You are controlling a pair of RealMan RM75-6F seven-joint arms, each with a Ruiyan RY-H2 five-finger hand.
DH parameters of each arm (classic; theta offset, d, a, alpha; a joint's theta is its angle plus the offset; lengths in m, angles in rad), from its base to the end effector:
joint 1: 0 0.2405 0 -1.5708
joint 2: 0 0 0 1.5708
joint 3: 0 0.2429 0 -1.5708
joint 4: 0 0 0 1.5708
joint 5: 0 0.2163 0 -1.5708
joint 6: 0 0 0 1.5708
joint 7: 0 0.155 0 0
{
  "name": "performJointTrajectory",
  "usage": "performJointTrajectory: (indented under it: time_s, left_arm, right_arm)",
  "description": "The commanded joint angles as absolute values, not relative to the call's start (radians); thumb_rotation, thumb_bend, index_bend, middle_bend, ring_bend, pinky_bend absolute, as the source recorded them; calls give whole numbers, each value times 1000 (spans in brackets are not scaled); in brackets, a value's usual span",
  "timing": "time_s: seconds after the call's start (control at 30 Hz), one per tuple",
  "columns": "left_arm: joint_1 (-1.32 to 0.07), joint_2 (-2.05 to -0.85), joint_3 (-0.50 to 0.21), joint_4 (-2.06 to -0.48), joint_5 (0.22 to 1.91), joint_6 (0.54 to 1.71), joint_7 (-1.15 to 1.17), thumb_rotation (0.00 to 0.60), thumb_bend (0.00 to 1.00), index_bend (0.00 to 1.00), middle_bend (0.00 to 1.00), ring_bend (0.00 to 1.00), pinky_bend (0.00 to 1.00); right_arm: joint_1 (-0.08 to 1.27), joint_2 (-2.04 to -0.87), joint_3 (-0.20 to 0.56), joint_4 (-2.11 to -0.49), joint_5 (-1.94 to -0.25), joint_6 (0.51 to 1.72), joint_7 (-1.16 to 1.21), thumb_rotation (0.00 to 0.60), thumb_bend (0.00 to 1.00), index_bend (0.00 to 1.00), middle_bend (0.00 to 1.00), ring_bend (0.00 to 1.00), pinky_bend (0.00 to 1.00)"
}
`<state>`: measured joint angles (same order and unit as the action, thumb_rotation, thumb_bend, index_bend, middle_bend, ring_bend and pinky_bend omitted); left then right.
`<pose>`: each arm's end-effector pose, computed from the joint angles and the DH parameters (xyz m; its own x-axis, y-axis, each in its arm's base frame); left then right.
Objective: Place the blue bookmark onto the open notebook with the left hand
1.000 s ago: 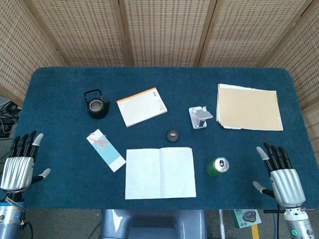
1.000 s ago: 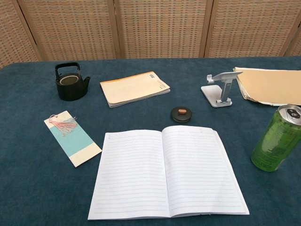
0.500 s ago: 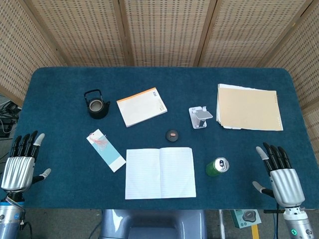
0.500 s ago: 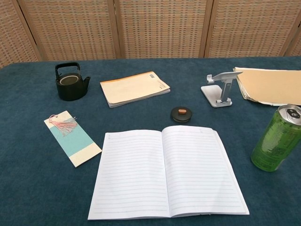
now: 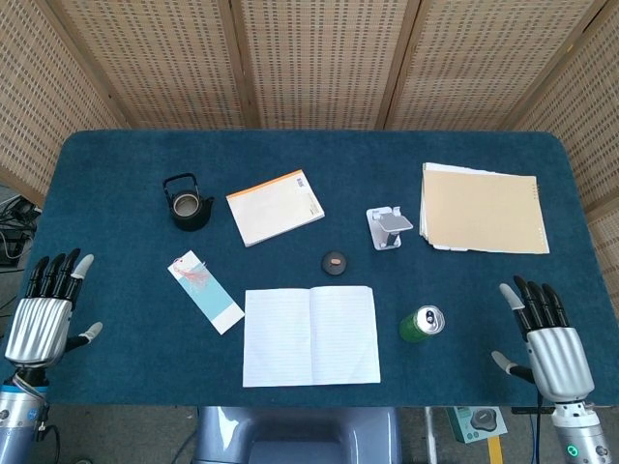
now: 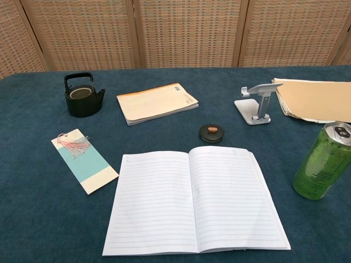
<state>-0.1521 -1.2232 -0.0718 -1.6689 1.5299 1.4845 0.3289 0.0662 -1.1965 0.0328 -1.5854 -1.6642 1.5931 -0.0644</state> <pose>-0.2581 0.2119 0.1132 0.5413 -0.0578 0.8389 0.8329 -0.1002 -0.5443 -0.2743 -0.1797 0.1298 0.4037 0.0878 0.9106 -0.8984 -0.1497 0.4128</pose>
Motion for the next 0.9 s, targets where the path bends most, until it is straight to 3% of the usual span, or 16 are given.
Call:
performJointTrajectory:
  time_s: [0.03,0.33,0.67,0.9]
  left_arm:
    - [-206,-1206,-77,-1596,1579,1431,270,600,0,0,0,0,0]
    - [-376,-1231,-31,-1295,1801,1339,60,600,0,50,0,0,0]
    - [-492,-1277,29,-1181,1855,1211,-18,600,0,250,0,0,0]
    - [-561,-1304,53,-1136,1859,1122,-29,600,7,287,0,0,0]
  right_arm:
    - [68,-1196,35,-1583,-1660,1590,-62,600,70,0,0,0,0]
    - [74,-1204,57,-1564,-1626,1582,-61,600,70,0,0,0,0]
    - [83,-1225,73,-1527,-1577,1551,-69,600,69,0,0,0,0]
    - [89,-1237,87,-1498,-1544,1535,-63,600,70,0,0,0,0]
